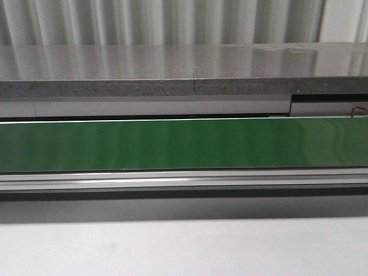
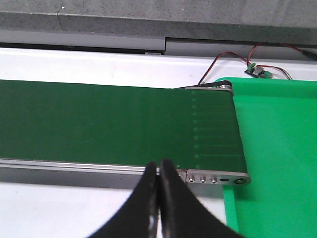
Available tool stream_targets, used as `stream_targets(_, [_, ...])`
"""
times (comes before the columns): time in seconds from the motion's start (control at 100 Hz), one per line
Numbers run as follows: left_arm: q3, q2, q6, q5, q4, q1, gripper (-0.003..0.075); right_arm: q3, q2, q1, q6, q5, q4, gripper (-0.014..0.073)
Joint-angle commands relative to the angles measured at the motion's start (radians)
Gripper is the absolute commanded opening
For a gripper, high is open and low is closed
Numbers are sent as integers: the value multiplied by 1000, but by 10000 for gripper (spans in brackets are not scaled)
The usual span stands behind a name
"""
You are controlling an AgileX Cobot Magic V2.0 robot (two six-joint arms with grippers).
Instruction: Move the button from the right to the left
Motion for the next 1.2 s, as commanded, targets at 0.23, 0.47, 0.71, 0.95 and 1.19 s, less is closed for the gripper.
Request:
stream_targets(0.23, [-26,9,-2,-70,-7,-11,-20,-25,4,1,-5,-65,8,-67])
stream_targets(0.47, [-26,9,-2,-70,-7,-11,-20,-25,4,1,-5,-65,8,-67])
stream_targets(0.71, [-26,9,-2,-80,-9,-11,-20,-25,4,1,-5,-65,8,-67])
stream_targets(0.95, [112,-73,-2,-248,-9,-5,-20,-25,4,1,-5,-65,8,-67])
stream_targets(1.19, [323,-240,-2,-383,-11,27,-20,-25,4,1,-5,-65,8,-67])
